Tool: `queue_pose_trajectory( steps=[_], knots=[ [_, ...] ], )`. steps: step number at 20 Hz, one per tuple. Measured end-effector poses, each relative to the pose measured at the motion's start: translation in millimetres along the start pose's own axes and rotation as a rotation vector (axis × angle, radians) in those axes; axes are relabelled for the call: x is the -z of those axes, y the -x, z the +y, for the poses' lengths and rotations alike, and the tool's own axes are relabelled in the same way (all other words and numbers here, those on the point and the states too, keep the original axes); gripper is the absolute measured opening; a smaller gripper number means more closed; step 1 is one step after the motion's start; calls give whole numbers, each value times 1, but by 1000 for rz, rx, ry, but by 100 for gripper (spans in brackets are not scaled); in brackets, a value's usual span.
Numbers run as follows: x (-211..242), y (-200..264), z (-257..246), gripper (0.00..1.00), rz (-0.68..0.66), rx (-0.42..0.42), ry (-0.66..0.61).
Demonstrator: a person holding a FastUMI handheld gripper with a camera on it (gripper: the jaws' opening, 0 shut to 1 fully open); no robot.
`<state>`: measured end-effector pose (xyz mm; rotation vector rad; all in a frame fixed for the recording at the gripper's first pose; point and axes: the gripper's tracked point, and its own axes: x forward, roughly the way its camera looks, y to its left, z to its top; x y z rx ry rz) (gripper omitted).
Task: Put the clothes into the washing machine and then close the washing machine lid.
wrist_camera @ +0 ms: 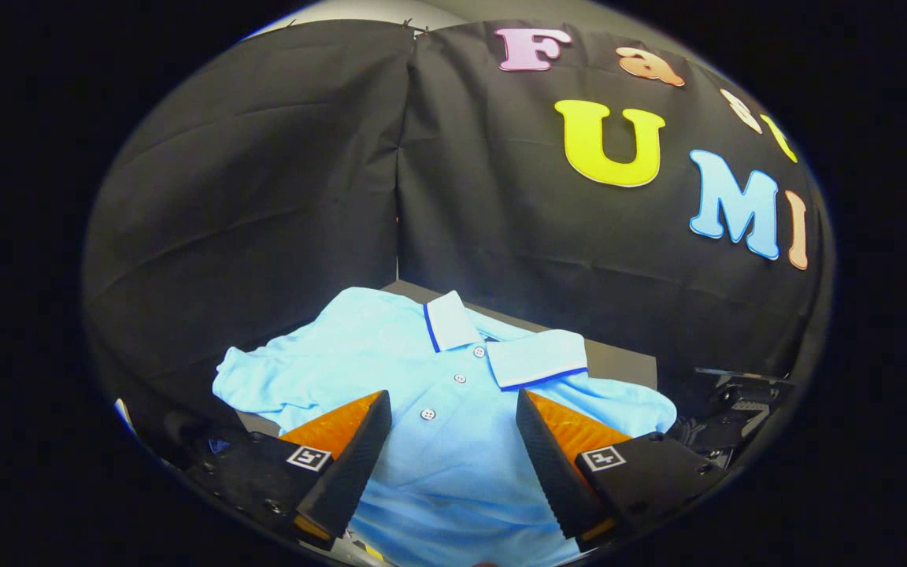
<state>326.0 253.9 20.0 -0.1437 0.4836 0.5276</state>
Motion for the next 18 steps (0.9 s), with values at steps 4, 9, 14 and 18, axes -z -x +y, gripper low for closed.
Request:
queue_pose_trajectory(
  steps=[4, 9, 14, 18],
  knots=[
    [9, -15, 4, 99, 68, -15, -7],
    [17, -20, 4, 98, 111, -43, -68],
    [18, -21, 3, 92, 129, -51, -66],
    [15, -28, 5, 42, 112, -66, -81]
  ],
)
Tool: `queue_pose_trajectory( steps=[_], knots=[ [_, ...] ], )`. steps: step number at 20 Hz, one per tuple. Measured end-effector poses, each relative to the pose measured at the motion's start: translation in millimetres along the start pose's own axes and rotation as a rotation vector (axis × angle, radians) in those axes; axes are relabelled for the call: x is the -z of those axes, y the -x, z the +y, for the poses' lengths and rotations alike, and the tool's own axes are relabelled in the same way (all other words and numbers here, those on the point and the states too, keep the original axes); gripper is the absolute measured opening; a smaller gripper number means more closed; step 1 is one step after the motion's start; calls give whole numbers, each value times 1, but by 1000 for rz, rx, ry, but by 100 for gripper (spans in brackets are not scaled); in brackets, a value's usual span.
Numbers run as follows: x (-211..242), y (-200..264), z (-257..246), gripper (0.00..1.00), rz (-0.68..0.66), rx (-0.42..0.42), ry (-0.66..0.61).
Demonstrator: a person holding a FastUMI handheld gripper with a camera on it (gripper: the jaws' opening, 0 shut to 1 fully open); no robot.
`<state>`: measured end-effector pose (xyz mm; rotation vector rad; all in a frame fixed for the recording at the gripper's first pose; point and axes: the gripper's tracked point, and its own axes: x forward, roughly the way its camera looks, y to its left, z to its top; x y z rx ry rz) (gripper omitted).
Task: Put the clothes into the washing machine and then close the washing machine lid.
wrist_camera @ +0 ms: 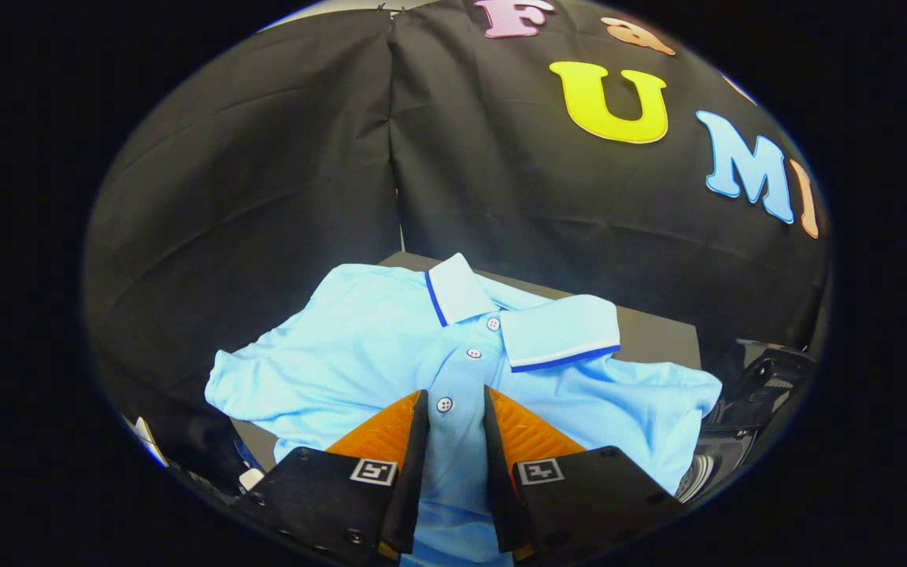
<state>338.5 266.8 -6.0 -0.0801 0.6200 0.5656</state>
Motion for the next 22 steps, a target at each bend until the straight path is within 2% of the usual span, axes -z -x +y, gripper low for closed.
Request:
queue_pose_trajectory(
  steps=[2, 3, 5, 7, 8, 22],
  knots=[
    [1, 2, 3, 42, 12, -8, 24],
    [0, 3, 4, 32, 13, -20, 47],
    [2, 1, 5, 12, 14, -18, 13],
    [3, -4, 8, 12, 14, -30, -12],
    [-1, 7, 9, 2, 5, -26, -23],
    [-63, 79, -1, 1, -225, -124, -114]
  ],
)
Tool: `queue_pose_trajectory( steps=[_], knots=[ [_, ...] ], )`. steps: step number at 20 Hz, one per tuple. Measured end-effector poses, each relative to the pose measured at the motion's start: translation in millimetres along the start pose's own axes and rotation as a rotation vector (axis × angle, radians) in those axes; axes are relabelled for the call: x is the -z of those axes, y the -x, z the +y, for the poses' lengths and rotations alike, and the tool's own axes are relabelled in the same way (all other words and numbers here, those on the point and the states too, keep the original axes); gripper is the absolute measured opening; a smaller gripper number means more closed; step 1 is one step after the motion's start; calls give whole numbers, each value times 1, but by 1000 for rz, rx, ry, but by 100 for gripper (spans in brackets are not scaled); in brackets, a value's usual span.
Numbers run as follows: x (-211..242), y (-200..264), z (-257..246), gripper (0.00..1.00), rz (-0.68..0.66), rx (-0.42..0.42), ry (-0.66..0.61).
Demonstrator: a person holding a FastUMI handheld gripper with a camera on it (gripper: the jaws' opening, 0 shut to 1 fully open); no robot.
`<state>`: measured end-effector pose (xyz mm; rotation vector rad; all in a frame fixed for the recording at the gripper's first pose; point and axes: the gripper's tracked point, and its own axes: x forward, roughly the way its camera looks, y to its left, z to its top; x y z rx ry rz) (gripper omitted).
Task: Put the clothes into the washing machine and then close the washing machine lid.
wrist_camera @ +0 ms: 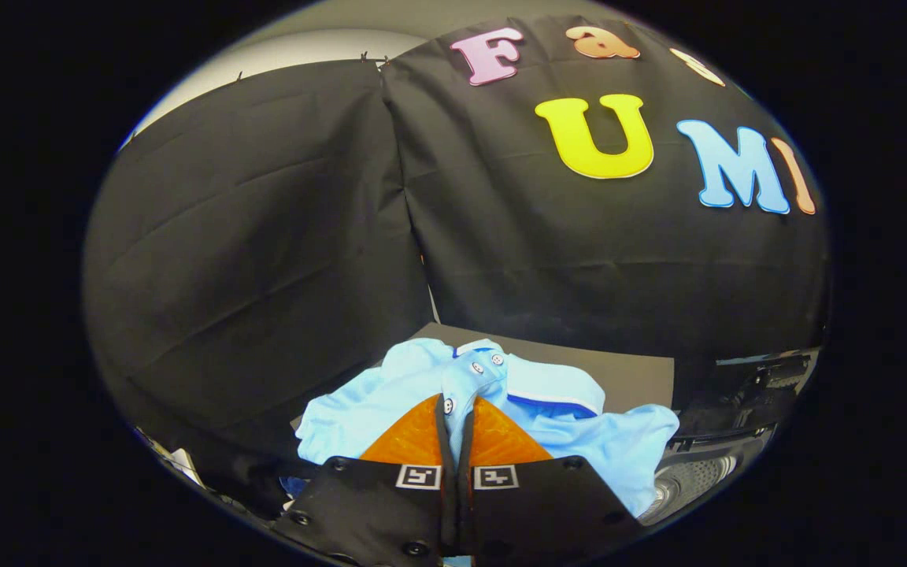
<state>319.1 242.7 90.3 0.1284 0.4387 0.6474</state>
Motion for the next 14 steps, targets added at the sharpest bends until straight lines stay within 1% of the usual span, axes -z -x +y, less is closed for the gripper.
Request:
queue_pose_trajectory(
  steps=[4, 14],
  knots=[
    [-17, 19, -14, 1, -50, 20, -8],
    [-35, 59, -60, 1, -115, 73, -54]
  ],
)
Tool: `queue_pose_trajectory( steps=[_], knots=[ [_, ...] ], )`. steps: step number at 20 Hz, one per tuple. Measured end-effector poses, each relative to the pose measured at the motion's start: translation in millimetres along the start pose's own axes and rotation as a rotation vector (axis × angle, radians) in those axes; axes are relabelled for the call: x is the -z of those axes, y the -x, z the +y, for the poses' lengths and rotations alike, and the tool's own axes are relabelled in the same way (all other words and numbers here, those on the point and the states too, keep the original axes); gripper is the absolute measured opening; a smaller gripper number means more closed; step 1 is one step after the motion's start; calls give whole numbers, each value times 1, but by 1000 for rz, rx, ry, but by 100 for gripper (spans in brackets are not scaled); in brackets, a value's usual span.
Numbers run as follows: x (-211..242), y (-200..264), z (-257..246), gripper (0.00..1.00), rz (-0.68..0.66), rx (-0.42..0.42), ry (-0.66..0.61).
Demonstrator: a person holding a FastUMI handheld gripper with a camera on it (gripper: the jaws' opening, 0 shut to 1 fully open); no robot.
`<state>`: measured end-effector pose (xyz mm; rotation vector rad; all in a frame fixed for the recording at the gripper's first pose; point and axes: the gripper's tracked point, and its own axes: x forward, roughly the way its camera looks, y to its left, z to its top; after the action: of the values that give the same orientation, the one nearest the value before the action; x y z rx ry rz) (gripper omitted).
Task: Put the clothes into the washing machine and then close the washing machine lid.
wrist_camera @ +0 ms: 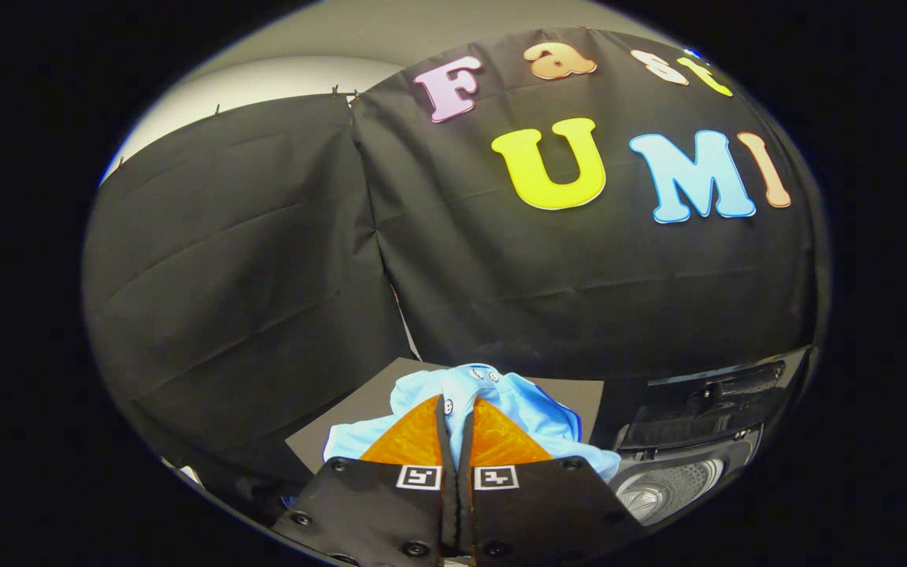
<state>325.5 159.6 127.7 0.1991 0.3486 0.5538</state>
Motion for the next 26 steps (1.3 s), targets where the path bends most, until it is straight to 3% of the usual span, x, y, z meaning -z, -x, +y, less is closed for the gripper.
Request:
queue_pose_trajectory(
  steps=[9, 26],
  knots=[
    [-17, 35, -49, 1, -60, 82, 6],
    [-30, 109, -160, 1, -112, 314, -8]
  ],
)
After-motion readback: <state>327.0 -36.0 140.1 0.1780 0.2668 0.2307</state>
